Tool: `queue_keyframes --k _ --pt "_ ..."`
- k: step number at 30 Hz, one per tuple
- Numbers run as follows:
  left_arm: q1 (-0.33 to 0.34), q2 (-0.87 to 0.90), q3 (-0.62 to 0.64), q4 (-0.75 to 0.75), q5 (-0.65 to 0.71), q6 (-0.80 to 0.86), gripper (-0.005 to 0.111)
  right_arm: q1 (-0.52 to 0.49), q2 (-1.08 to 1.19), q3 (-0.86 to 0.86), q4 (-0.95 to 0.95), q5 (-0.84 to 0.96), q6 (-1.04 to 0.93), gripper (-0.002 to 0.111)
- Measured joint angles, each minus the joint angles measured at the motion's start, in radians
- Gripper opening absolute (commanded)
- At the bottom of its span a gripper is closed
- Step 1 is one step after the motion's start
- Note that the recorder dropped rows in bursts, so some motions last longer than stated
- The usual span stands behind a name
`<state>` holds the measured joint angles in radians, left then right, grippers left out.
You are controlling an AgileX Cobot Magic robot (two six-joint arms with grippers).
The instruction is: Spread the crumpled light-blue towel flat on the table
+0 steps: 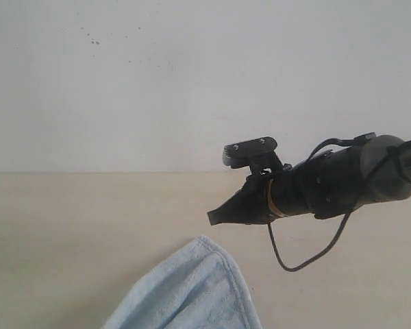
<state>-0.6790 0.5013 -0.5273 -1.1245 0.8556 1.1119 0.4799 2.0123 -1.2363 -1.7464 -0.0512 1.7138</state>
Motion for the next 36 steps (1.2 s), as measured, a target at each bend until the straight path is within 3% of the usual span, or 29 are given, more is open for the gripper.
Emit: queue_keyframes --k 7,11,25,36 --pt "0.0 0.0 0.0 0.0 -0.102 0.004 0.004 0.142 -0.004 0.002 0.003 0.284 -0.23 0.0" --pt "0.0 0.0 0.0 0.0 -0.192 0.004 0.004 0.194 -0.004 0.002 0.107 0.418 -0.426 0.0" --pt "0.0 0.0 0.01 0.0 -0.182 0.004 0.004 0.194 0.146 -0.099 0.323 0.269 -0.632 0.0" --pt "0.0 0.0 0.01 0.0 -0.186 0.004 0.004 0.194 0.254 -0.206 0.626 0.275 -0.969 0.0"
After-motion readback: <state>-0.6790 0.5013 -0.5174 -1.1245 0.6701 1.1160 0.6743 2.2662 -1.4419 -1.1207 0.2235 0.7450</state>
